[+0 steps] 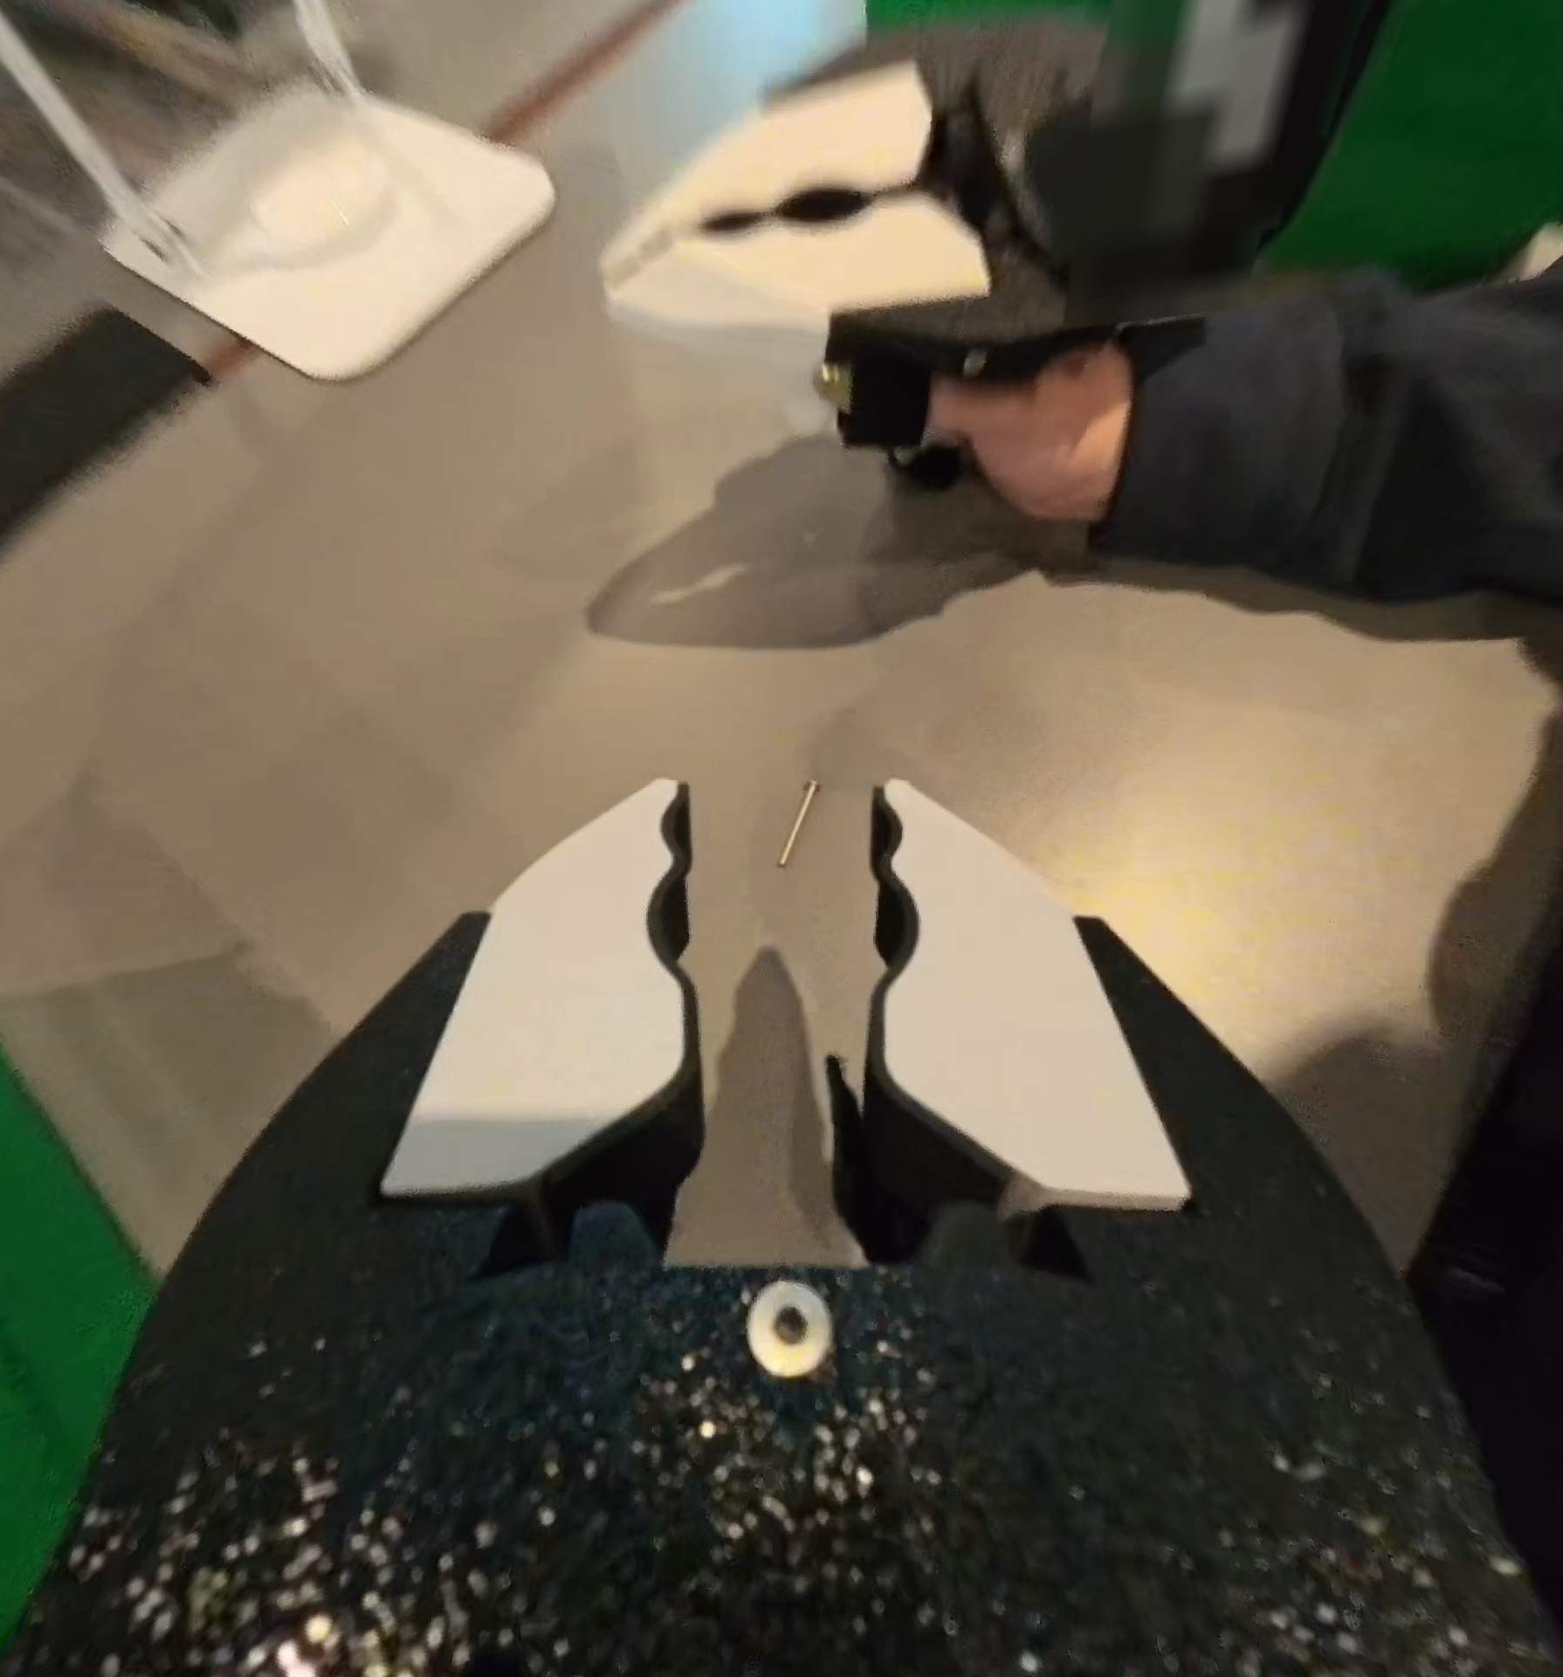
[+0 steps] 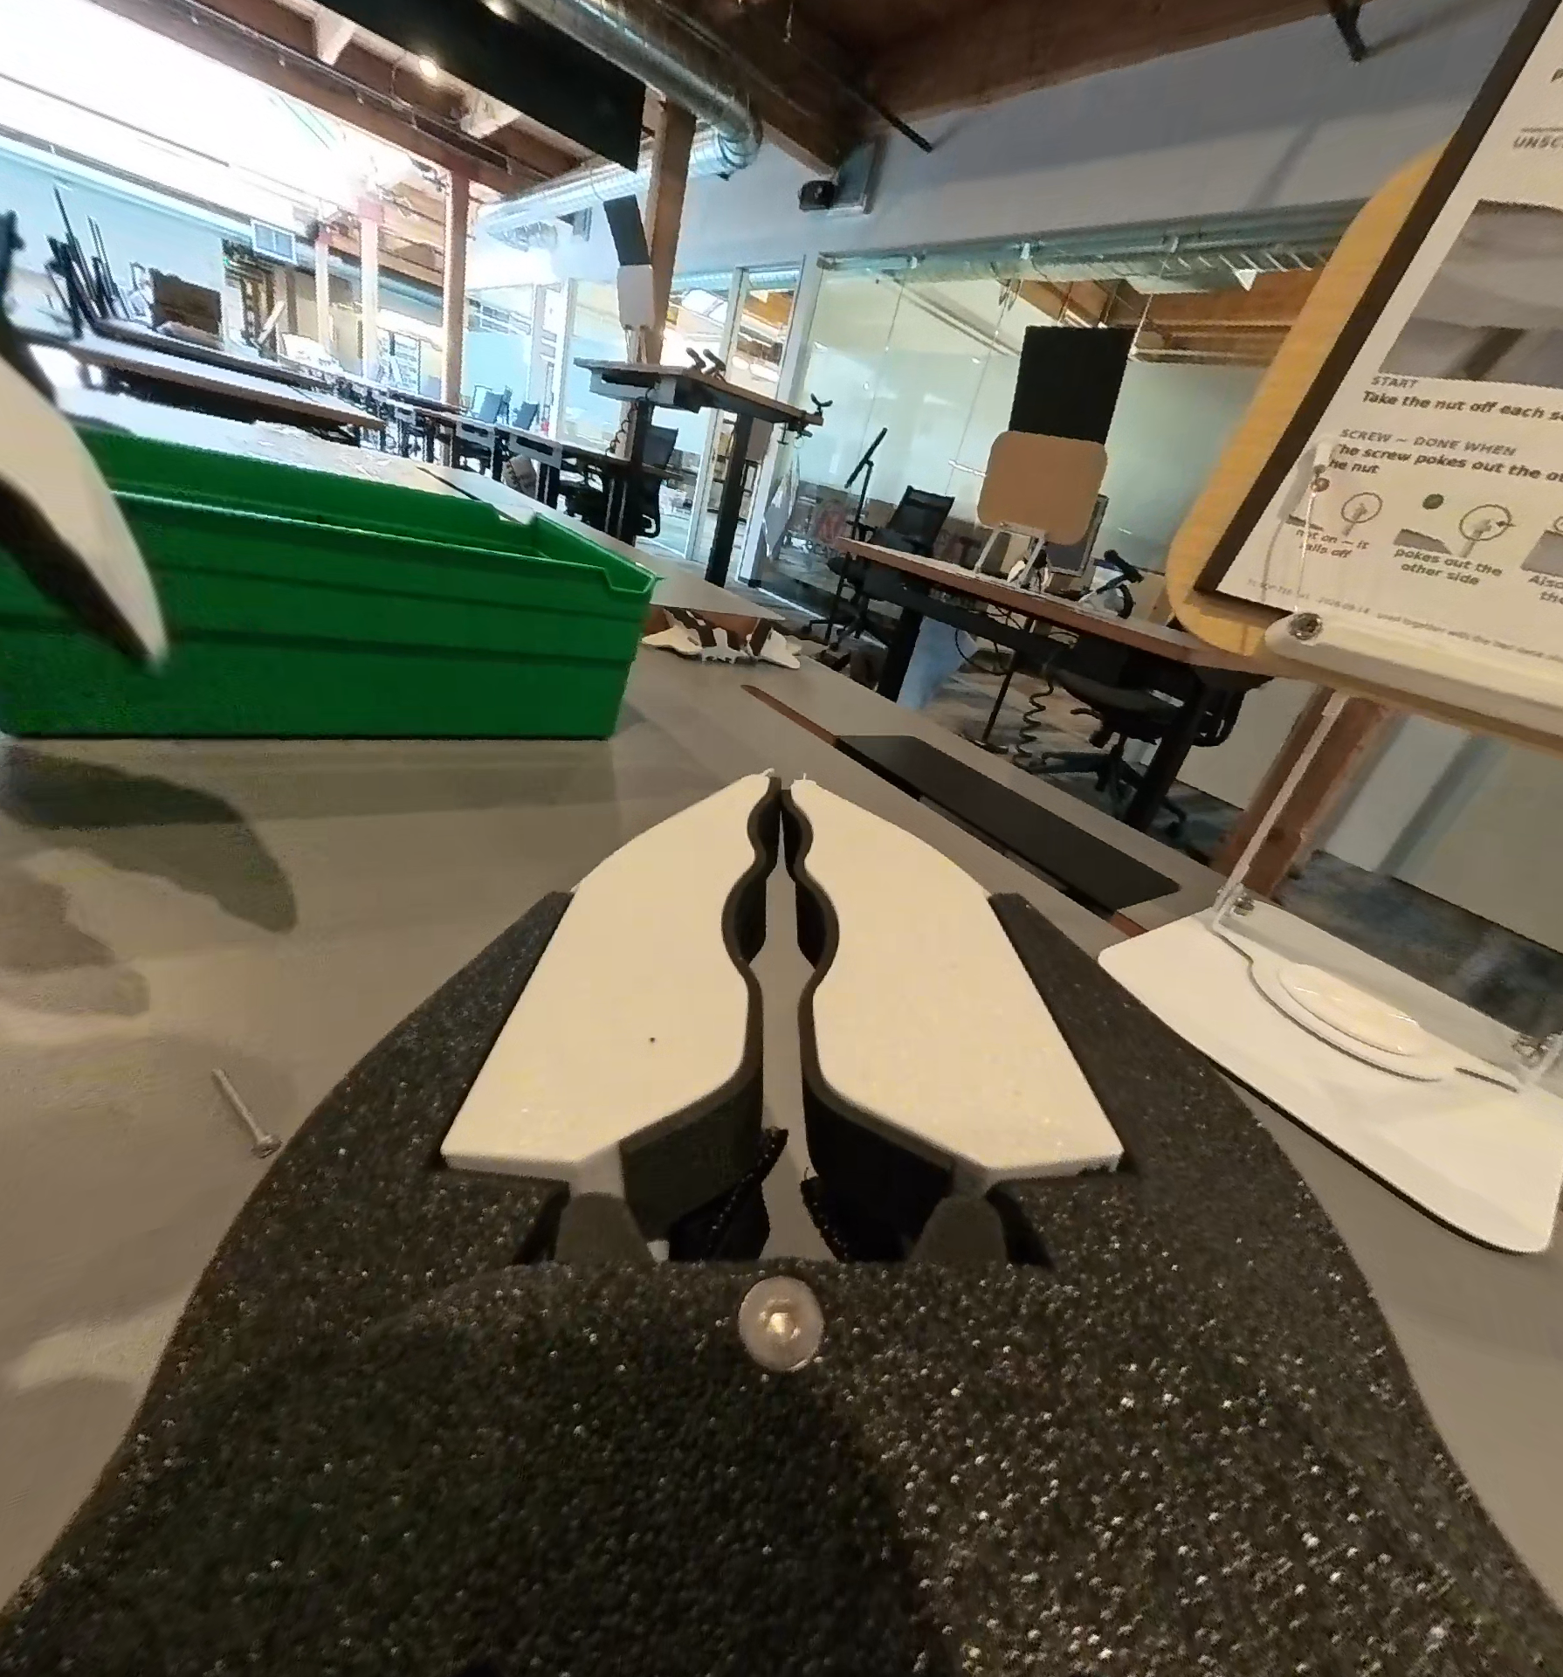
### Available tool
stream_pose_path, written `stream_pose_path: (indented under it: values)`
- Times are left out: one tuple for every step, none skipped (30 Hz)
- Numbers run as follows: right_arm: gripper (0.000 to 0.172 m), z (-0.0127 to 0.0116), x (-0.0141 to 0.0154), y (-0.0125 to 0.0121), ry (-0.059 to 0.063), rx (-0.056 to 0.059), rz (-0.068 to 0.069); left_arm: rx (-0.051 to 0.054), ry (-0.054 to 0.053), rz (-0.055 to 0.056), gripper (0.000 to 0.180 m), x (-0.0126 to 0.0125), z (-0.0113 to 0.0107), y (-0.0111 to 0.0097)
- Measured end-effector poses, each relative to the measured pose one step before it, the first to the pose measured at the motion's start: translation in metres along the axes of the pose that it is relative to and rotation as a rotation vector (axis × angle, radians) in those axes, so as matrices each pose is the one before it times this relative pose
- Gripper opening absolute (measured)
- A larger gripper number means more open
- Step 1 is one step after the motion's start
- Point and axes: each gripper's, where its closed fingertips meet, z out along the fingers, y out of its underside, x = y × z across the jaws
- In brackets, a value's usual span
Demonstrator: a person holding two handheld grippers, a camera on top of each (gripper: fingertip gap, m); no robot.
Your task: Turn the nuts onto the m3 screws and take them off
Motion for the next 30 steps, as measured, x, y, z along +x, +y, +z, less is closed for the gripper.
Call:
stream_pose_path:
  values:
    - [0.000,-0.00114,-0.00086,-0.00096,-0.0016,0.0046,-0.0006,0.0369,-0.0300,0.0038,0.037,-0.00325,-0.01684,-0.00425]
    - [0.000,-0.00078,-0.00098,-0.00072,-0.0028,0.0026,-0.0002,0.0274,-0.0501,0.0018,0.035,-0.00780,-0.01808,-0.00219]
    - [0.000,-0.00091,-0.00111,-0.00029,-0.0038,0.0002,0.0006,0.0199,-0.0673,-0.0051,0.030,-0.01248,-0.01882,0.00007]
    - [0.000,-0.00080,-0.00077,-0.00022,-0.0024,-0.0005,0.0022,0.0151,-0.0777,-0.0162,0.026,-0.01678,-0.01884,0.00246]
    - [0.000,-0.00108,-0.00060,-0.00044,-0.0017,0.0010,0.0028,0.0095,-0.0767,-0.0297,0.021,-0.01979,-0.01776,0.00496]
    - [0.000,-0.00099,-0.00013,-0.00075,-0.0004,0.0032,0.0025,0.0020,-0.0699,-0.0408,0.021,-0.02201,-0.01569,0.00716]
    - [0.000,-0.00082,0.00042,-0.00066,0.0026,0.0038,0.0034,-0.0096,-0.0681,-0.0487,0.021,-0.02425,-0.01261,0.00992]
    - [0.000,-0.00031,0.00032,-0.00025,0.0014,0.0022,0.0035,-0.0269,-0.0650,-0.0563,0.022,-0.02589,-0.00852,0.01273]
    - [0.000,0.00007,0.00029,0.00040,-0.0005,-0.0019,0.0028,-0.0440,-0.0490,-0.0618,0.022,-0.02483,-0.00370,0.01438]
    - [0.000,0.00017,0.00061,0.00096,0.0018,-0.0048,0.0042,-0.0533,-0.0331,-0.0597,0.023,-0.02244,0.00092,0.01440]
    - [0.000,0.00026,0.00082,0.00057,0.0029,-0.0026,0.0043,-0.0586,-0.0212,-0.0583,0.024,-0.01989,0.00488,0.01377]
    - [0.000,0.00005,0.00072,0.00001,0.0029,0.0009,0.0031,-0.0612,-0.0042,-0.0618,0.025,-0.01630,0.00812,0.01199]
    - [0.000,0.00020,0.00047,0.00006,0.0012,0.0005,0.0022,-0.0573,0.0158,-0.0594,0.026,-0.01175,0.00976,0.00924]
    - [0.000,0.00029,-0.00009,0.00037,-0.0020,-0.0019,0.0020,-0.0522,0.0181,-0.0544,0.027,-0.00936,0.01044,0.00668]
    - [0.000,0.00039,-0.00044,0.00042,-0.0047,-0.0030,0.0009,-0.0516,0.0003,-0.0414,0.027,-0.00949,0.01013,0.00490]
    - [0.000,0.00035,-0.00085,0.00030,-0.0052,-0.0023,-0.0018,-0.0471,-0.0100,-0.0188,0.026,-0.00840,0.01004,0.00343]
    - [0.000,0.00012,-0.00094,0.00008,-0.0040,-0.0008,-0.0039,-0.0394,-0.0078,-0.0061,0.024,-0.00610,0.00969,0.00181]
    - [0.000,0.00008,-0.00067,-0.00009,-0.0028,-0.0003,-0.0043,-0.0341,-0.0061,-0.0074,0.023,-0.00431,0.00938,0.00067]
    - [0.000,0.00018,-0.00069,0.00008,-0.0027,-0.0007,-0.0037,-0.0374,-0.0067,-0.0123,0.021,-0.00332,0.00864,0.00078]
    - [0.000,0.00032,-0.00072,0.00033,-0.0036,-0.0020,-0.0021,-0.0401,-0.0124,-0.0147,0.020,-0.00368,0.00815,0.00106]
    - [0.000,0.00030,-0.00051,0.00035,-0.0031,-0.0026,-0.0009,-0.0387,-0.0137,-0.0152,0.018,-0.00376,0.00775,0.00097]
    - [0.000,0.00018,-0.00036,0.00014,-0.0023,-0.0011,-0.0012,-0.0316,-0.0072,-0.0127,0.017,-0.00283,0.00725,0.00002]
    - [0.000,-0.00011,-0.00037,-0.00018,-0.0022,0.0010,-0.0006,-0.0229,-0.0068,-0.0123,0.017,-0.00282,0.00629,-0.00078]
    - [0.000,-0.00014,-0.00023,-0.00015,-0.0022,0.0019,0.0009,-0.0184,-0.0076,-0.0131,0.016,-0.00306,0.00529,-0.00067]
    - [0.000,-0.00013,0.00004,-0.00026,-0.0014,0.0017,0.0023,-0.0133,-0.0015,-0.0139,0.016,-0.00229,0.00420,-0.00086]
    - [0.000,-0.00018,0.00008,-0.00013,-0.0013,0.0016,0.0034,-0.0068,0.0042,-0.0172,0.015,-0.00160,0.00296,-0.00088]
    - [0.000,0.00004,0.00028,-0.00001,-0.0013,0.0007,0.0049,-0.0045,0.0055,-0.0199,0.014,-0.00139,0.00191,-0.00063]
    - [0.000,0.00008,0.00033,0.00007,-0.0006,0.0001,0.0050,-0.0006,0.0042,-0.0182,0.014,-0.00136,0.00069,-0.00049]
    - [0.000,-0.00008,0.00051,-0.00006,0.0002,0.0009,0.0041,0.0050,0.0042,-0.0133,0.014,-0.00108,-0.00027,-0.00096]
    - [0.000,-0.00007,0.00039,-0.00008,0.0008,0.0014,0.0035,-0.0013,0.0091,-0.0094,0.014,-0.00010,-0.00007,0.00006]
